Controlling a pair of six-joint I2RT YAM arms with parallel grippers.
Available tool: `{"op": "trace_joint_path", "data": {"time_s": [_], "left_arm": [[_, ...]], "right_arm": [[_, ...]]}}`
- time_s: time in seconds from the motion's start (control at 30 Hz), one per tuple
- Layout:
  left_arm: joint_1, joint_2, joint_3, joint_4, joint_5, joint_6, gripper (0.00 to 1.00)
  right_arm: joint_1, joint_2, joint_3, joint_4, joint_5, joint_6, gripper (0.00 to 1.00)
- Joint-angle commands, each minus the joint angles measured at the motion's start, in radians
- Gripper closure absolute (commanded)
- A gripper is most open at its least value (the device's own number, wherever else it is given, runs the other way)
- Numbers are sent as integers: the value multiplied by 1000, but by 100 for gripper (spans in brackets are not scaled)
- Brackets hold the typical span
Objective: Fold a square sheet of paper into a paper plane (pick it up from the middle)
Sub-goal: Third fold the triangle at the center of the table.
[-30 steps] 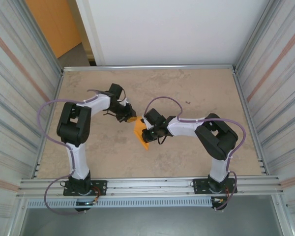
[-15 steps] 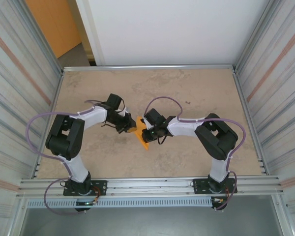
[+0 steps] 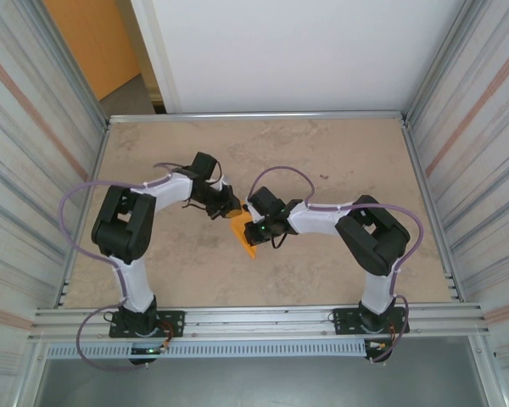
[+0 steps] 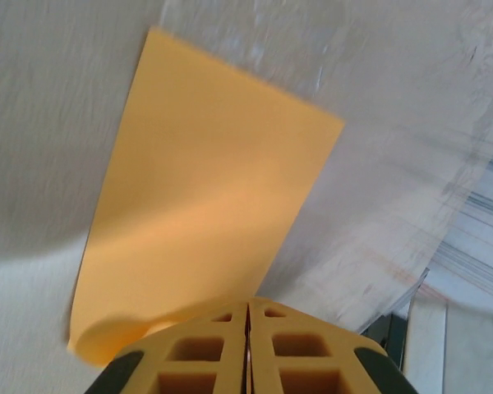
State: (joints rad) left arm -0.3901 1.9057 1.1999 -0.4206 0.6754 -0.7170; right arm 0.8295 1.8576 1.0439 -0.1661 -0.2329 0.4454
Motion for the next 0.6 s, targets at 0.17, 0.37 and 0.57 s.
{"op": "trace_joint_path", "data": {"time_s": [0.17, 0.37, 0.57], "left_arm": [[-9, 118, 82, -90, -28, 65, 90], [-13, 152, 82, -126, -57, 99, 90], [-15, 168, 75, -176, -97, 132, 91]], "right_arm": [[-7, 14, 13, -39, 12, 20, 94], [-9, 8, 15, -38, 12, 21, 94], [-10, 3, 20, -36, 15, 20, 94]]}}
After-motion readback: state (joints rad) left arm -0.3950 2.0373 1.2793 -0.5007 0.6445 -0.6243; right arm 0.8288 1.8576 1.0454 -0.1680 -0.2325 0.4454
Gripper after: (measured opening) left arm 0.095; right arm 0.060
